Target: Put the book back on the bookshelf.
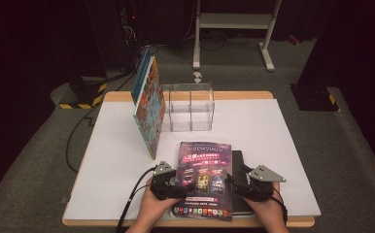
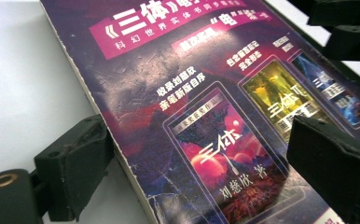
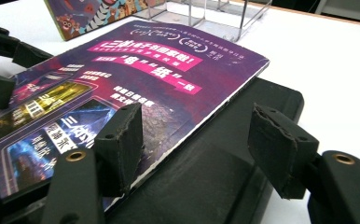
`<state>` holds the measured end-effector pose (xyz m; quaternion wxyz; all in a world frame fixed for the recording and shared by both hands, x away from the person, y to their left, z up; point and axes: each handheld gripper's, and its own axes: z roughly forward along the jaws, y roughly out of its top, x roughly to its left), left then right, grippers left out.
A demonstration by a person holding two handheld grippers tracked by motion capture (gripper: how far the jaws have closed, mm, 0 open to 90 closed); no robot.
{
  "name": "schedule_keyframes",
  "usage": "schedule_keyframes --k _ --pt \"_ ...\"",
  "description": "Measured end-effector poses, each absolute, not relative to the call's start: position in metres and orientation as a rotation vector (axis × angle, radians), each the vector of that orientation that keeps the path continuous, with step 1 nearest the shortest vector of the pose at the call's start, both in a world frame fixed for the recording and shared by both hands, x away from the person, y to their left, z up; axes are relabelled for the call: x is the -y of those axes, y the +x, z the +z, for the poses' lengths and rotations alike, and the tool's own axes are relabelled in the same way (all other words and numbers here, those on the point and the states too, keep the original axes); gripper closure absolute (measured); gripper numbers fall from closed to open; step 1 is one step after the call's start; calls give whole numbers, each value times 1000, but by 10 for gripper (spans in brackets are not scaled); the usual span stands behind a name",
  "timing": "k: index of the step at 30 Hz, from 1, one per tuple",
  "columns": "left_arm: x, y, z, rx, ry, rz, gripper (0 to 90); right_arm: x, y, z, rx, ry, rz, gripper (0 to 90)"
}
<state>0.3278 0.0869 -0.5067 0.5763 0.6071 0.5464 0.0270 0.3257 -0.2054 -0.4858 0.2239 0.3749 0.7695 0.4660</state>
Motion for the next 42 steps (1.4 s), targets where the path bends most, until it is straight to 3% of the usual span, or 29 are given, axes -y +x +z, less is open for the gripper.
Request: schedule_keyframes --k 19,32,42 --pt "-67 319 -498 -1183 1469 34 119 216 331 -487 -2090 1096 1264 354" --pt "-58 311 -489 -1085 1503 95 128 224 336 -488 -2077 1157 1260 320" --pt "-63 312 -499 -1108 1486 183 153 216 346 -490 -2116 1224 1292 225"
